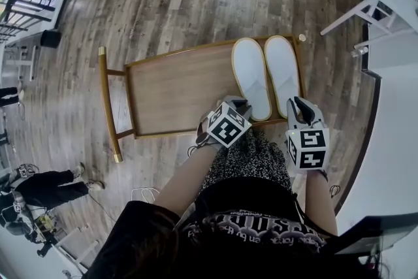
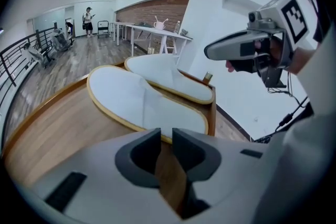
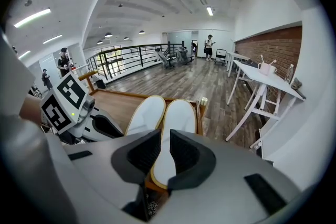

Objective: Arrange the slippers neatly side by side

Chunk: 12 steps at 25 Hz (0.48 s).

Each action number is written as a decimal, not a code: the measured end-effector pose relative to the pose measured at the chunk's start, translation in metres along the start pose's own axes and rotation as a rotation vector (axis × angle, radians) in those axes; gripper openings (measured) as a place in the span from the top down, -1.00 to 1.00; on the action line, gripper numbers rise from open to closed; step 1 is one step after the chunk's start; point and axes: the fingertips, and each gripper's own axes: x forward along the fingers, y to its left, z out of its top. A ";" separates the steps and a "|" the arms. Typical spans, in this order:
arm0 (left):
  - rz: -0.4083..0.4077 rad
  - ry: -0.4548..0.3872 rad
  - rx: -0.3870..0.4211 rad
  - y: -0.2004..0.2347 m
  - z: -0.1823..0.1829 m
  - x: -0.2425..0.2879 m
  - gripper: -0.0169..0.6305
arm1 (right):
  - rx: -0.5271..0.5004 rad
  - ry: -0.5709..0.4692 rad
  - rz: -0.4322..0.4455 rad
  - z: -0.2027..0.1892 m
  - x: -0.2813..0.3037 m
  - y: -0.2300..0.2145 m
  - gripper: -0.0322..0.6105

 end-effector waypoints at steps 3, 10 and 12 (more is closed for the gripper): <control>-0.003 -0.075 -0.055 0.001 0.010 -0.015 0.73 | -0.003 -0.011 -0.001 0.005 -0.002 0.000 0.73; 0.067 -0.476 -0.400 0.043 0.042 -0.128 0.75 | 0.025 -0.070 0.043 0.029 0.005 0.019 0.73; 0.132 -0.573 -0.414 0.055 0.044 -0.160 0.87 | 0.029 -0.083 0.057 0.034 0.009 0.024 0.73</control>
